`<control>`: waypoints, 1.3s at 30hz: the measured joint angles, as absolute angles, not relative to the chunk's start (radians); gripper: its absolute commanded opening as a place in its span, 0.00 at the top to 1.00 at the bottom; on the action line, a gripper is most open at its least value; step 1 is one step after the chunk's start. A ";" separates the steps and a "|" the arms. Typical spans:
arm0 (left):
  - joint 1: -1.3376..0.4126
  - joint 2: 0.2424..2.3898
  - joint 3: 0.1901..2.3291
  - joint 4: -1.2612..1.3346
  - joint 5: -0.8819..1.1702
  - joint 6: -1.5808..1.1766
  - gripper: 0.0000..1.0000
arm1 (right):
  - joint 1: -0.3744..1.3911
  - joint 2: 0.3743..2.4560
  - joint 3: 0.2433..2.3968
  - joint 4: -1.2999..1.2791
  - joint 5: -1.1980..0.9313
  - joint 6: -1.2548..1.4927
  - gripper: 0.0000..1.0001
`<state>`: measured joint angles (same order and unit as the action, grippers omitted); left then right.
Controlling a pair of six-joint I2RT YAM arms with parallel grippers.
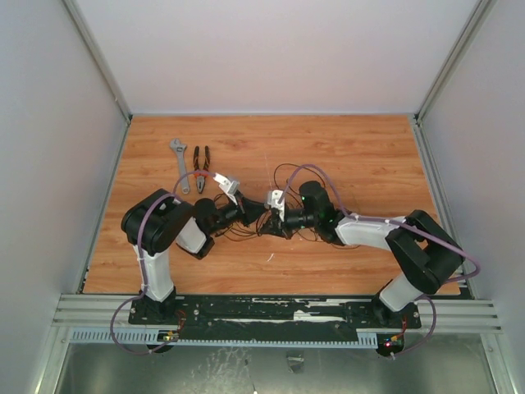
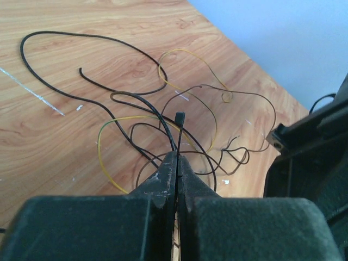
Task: Zip-tie the wires
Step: Tie the cable at the center of the board.
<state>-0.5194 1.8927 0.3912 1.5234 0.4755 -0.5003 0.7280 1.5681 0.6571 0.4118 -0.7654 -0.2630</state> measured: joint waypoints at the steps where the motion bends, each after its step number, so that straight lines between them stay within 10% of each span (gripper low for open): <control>1: -0.519 1.892 0.391 1.524 0.478 -0.490 1.00 | 0.720 1.569 0.668 0.397 -0.778 -0.255 1.00; 39: -0.541 1.706 0.261 1.533 0.519 -0.059 1.00 | 0.599 1.634 0.896 -0.091 -1.040 -0.211 1.00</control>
